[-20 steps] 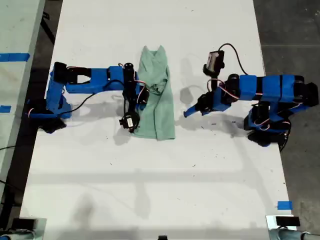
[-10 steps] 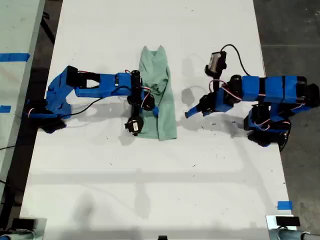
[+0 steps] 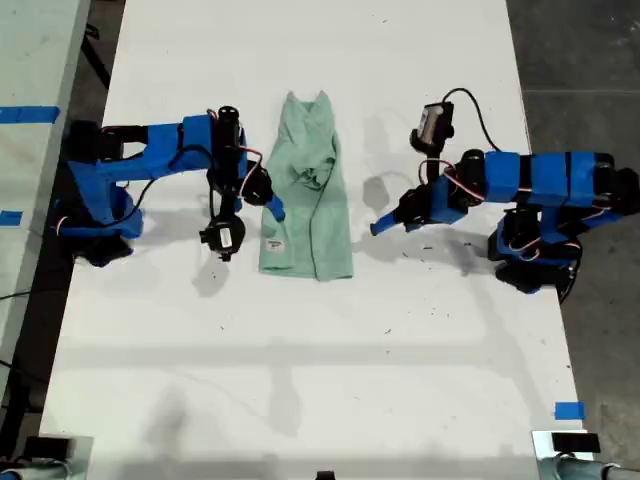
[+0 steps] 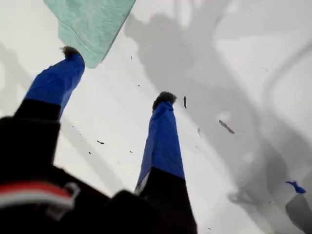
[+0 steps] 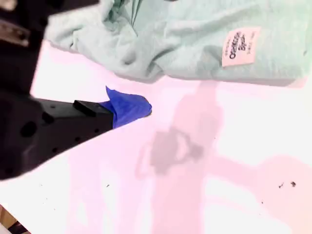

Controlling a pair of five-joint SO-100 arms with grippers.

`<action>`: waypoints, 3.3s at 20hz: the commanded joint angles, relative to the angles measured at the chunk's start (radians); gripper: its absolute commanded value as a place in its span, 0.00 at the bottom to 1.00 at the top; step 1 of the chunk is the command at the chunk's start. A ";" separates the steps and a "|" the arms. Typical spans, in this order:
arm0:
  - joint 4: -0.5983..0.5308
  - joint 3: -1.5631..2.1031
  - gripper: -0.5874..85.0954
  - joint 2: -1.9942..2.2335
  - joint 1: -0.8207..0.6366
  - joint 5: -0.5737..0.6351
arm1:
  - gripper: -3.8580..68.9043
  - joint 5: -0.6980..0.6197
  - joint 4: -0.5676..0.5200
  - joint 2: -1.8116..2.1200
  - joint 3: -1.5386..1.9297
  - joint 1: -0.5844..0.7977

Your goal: Fold tshirt

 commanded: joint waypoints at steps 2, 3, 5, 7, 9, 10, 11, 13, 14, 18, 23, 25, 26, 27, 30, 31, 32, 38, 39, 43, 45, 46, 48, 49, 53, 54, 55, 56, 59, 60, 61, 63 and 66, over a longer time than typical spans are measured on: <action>-0.276 0.537 0.34 0.394 0.074 -0.135 | 0.43 0.017 0.014 0.038 -0.046 -0.021; -0.304 0.598 0.34 0.426 0.097 -0.170 | 0.43 0.021 0.018 0.038 -0.048 -0.025; -0.302 0.598 0.34 0.419 0.124 -0.206 | 0.43 0.026 0.017 0.028 -0.058 -0.026; -0.310 0.551 0.34 0.376 0.130 -0.202 | 0.43 0.018 0.012 -0.029 -0.109 -0.028; -0.301 0.482 0.34 0.314 0.132 -0.187 | 0.44 0.006 0.026 -0.137 -0.212 -0.038; -0.302 0.445 0.34 0.284 0.133 -0.175 | 0.44 0.000 0.029 -0.193 -0.265 -0.048; -0.301 0.397 0.34 0.244 0.137 -0.164 | 0.44 -0.002 0.029 -0.245 -0.314 -0.057; -0.307 0.302 0.34 0.156 0.143 -0.143 | 0.44 -0.003 0.028 -0.356 -0.416 -0.078; -0.319 0.262 0.34 0.112 0.146 -0.133 | 0.44 -0.005 0.028 -0.413 -0.466 -0.092; -0.331 0.100 0.34 -0.060 0.158 -0.104 | 0.44 0.003 0.048 -0.623 -0.667 -0.138; -0.382 0.089 0.35 -0.216 0.143 -0.110 | 0.45 0.018 0.055 -0.842 -0.841 -0.167; -0.393 0.074 0.33 -0.324 0.127 -0.126 | 0.44 0.040 0.044 -0.936 -0.887 -0.167; -0.402 0.060 0.31 -0.364 0.124 -0.130 | 0.40 0.052 0.034 -0.983 -0.904 -0.167; -0.422 0.057 0.27 -0.388 0.124 -0.129 | 0.36 0.063 0.026 -1.035 -0.925 -0.167; -0.448 0.055 0.06 -0.420 0.121 -0.137 | 0.12 0.089 0.043 -1.154 -1.005 -0.169; -0.457 0.055 0.01 -0.420 0.123 -0.137 | 0.02 0.095 0.055 -1.170 -1.019 -0.170; -0.459 0.052 0.01 -0.417 0.124 -0.140 | 0.02 0.098 0.057 -1.173 -1.020 -0.172; -0.354 -0.064 0.01 -0.354 0.173 -0.097 | 0.03 0.067 0.121 -1.103 -1.080 -0.227; -0.314 -0.109 0.01 -0.344 0.193 -0.092 | 0.03 0.060 0.140 -1.071 -1.088 -0.247; -0.103 -0.365 0.01 -0.344 0.327 -0.092 | 0.03 0.094 0.268 -0.920 -1.101 -0.376; -0.098 -0.411 0.01 -0.321 0.407 -0.114 | 0.03 0.117 0.305 -0.876 -1.138 -0.460; -0.098 -0.417 0.01 -0.304 0.436 -0.127 | 0.03 0.114 0.307 -0.876 -1.181 -0.494; -0.104 -0.417 0.01 -0.262 0.462 -0.133 | 0.03 0.115 0.308 -0.879 -1.226 -0.509; -0.106 -0.422 0.01 -0.250 0.457 -0.112 | 0.03 0.115 0.322 -0.876 -1.236 -0.494; -0.092 -0.417 0.01 -0.186 0.296 0.032 | 0.03 0.014 0.371 -0.831 -1.238 -0.324; -0.087 -0.426 0.01 -0.170 0.236 0.106 | 0.03 -0.020 0.379 -0.802 -1.220 -0.262; -0.077 -0.426 0.01 -0.153 0.167 0.170 | 0.03 -0.055 0.385 -0.764 -1.190 -0.192; -0.077 -0.426 0.01 -0.143 0.095 0.258 | 0.03 -0.095 0.383 -0.729 -1.154 -0.115; -0.167 -0.423 0.01 -0.141 -0.120 0.537 | 0.03 -0.264 0.342 -0.661 -1.066 0.135; -0.210 -0.430 0.01 -0.158 -0.187 0.624 | 0.03 -0.345 0.301 -0.650 -1.039 0.225; -0.275 -0.428 0.01 -0.169 -0.241 0.726 | 0.03 -0.417 0.258 -0.650 -1.020 0.308; -0.394 -0.436 0.01 -0.213 -0.347 0.864 | 0.03 -0.531 0.186 -0.663 -1.020 0.431; -0.500 -0.431 0.01 -0.279 -0.442 0.945 | 0.03 -0.611 0.095 -0.672 -0.988 0.518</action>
